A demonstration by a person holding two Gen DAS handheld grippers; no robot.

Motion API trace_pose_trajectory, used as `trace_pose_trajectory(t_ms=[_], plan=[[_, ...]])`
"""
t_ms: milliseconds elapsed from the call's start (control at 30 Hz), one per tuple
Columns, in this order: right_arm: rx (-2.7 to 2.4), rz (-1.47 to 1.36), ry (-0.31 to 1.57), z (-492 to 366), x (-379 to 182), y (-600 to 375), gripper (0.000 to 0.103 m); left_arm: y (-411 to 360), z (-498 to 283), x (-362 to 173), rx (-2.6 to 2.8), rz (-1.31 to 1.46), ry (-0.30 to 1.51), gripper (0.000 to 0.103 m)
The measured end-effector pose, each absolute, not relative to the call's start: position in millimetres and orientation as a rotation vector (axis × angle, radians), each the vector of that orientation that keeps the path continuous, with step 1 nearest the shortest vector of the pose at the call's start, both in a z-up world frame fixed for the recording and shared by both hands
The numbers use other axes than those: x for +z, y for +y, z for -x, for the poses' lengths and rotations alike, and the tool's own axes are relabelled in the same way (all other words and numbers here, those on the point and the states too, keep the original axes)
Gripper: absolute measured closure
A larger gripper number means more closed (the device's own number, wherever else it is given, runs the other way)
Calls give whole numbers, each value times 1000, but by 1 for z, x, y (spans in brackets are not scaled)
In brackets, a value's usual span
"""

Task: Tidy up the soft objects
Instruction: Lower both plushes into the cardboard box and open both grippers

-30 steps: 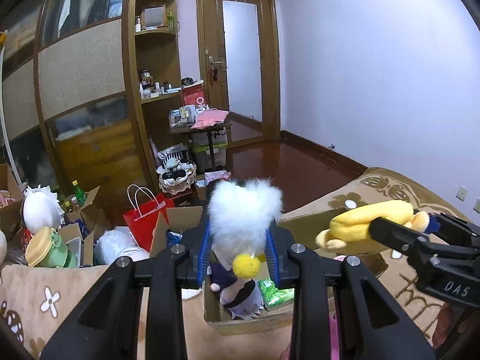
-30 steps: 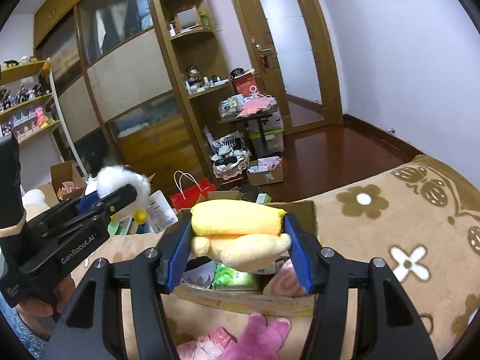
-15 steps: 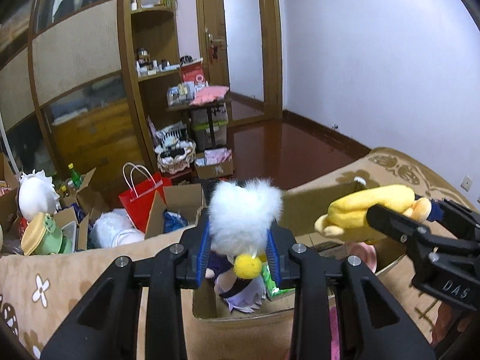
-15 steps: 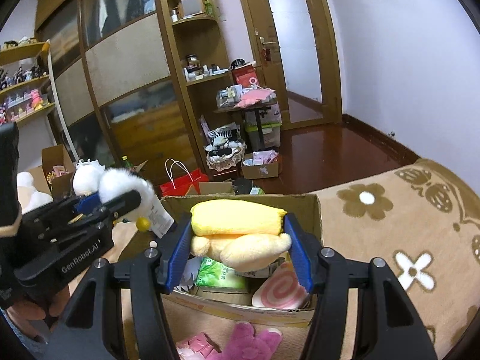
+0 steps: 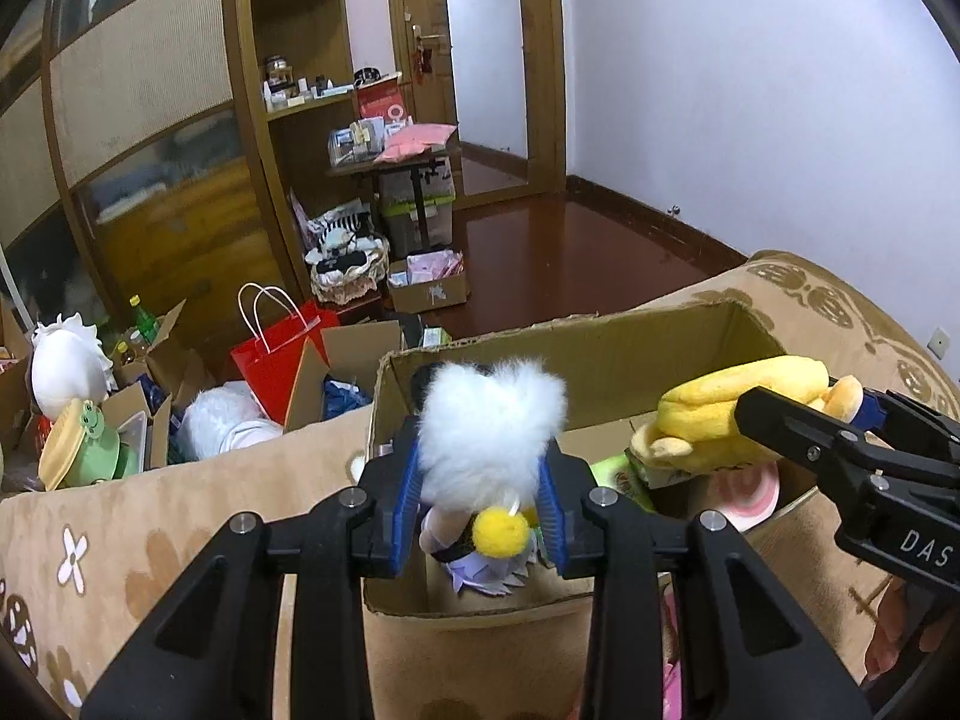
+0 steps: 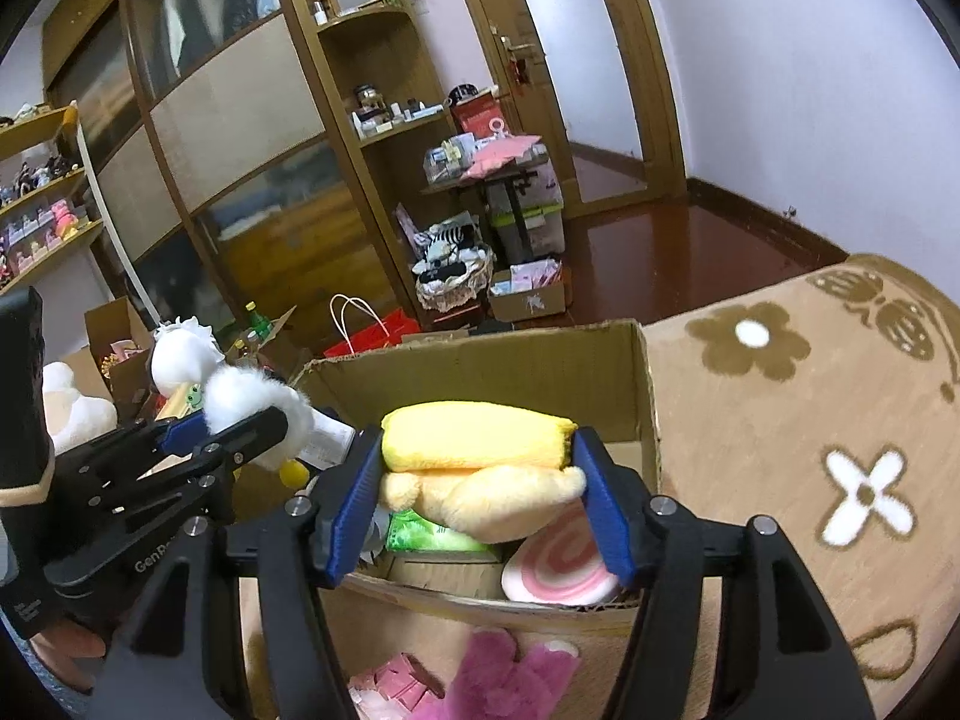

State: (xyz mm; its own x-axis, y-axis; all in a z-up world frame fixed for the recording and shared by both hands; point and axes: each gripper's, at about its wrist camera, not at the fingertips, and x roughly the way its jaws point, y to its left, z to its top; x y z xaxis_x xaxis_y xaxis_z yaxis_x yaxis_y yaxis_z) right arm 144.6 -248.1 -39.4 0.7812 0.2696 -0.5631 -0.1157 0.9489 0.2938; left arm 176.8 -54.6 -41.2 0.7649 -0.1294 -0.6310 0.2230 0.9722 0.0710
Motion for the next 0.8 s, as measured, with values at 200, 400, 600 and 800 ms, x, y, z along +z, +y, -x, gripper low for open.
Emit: trace_pose_trajectory(t_ms=[200,400,600,800], plan=[[199,-258,651,-142,-42,-250,31,-53,-180,-48,-170,-160,699,62],[197,-266,630,-137,-35,-254,21,-48,-175,-44,-156,-168,686,42],[171,-284,607,-127,-24,-260,0,-42,-166,-38,-143,-171,691,23],[159,-306,589,-114,-10,-265,0,-36,-150,-25,-136,-158,665,8]])
